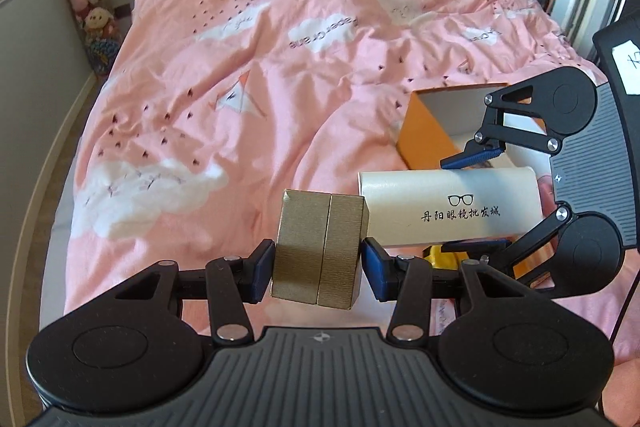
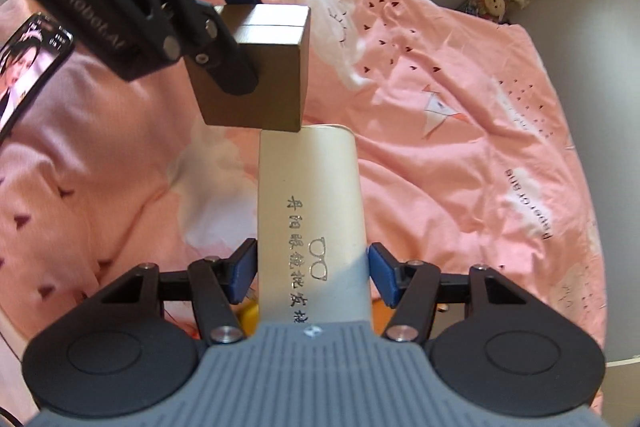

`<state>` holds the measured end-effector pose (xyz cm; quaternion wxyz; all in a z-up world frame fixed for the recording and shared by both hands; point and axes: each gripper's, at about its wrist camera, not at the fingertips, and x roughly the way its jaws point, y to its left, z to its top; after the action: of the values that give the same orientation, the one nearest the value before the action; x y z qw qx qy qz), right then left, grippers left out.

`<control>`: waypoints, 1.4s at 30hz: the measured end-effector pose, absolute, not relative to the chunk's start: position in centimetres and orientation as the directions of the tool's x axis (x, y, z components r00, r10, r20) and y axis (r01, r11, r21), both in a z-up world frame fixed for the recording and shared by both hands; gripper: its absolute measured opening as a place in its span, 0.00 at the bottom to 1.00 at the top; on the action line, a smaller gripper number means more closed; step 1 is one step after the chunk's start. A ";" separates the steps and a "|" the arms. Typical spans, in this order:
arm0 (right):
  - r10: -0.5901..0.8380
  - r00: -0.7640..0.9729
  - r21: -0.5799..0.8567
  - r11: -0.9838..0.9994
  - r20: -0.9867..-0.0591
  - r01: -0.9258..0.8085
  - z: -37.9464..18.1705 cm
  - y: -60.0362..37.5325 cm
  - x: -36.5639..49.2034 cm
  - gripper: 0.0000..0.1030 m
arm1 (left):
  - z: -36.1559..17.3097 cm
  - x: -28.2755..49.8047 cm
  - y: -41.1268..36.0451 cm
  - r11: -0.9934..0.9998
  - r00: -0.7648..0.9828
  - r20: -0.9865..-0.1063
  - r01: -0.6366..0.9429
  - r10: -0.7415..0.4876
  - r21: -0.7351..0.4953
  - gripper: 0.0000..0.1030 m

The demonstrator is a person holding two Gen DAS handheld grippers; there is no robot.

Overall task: Organize objects
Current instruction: 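Carry the gold cube box and glasses case over the orange box and lower them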

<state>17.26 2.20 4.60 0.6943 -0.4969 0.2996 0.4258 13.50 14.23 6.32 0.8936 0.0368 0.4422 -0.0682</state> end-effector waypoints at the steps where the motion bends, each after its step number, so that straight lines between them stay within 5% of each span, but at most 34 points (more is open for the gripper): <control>1: 0.293 0.465 -0.445 0.138 -0.835 -0.885 4.9 1.5 17.4 0.59 | 6.6 13.7 13.7 0.986 0.603 -0.792 0.167 -0.094 0.010 0.52; 22: 0.203 0.551 -0.555 0.038 -0.810 -0.831 2.4 -12.8 26.0 0.59 | 6.6 24.1 -1.9 0.877 0.578 -0.780 0.473 -0.240 0.080 0.52; 42: 0.389 0.418 -0.473 -0.054 -0.821 -0.879 -6.9 -12.5 34.4 0.59 | 1.2 32.1 -4.9 0.826 0.532 -0.827 0.539 -0.181 0.166 0.52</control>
<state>34.37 -12.46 -6.92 0.6488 -0.5367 0.2284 0.4887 32.12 -4.87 1.22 0.8508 0.2059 0.4348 -0.2115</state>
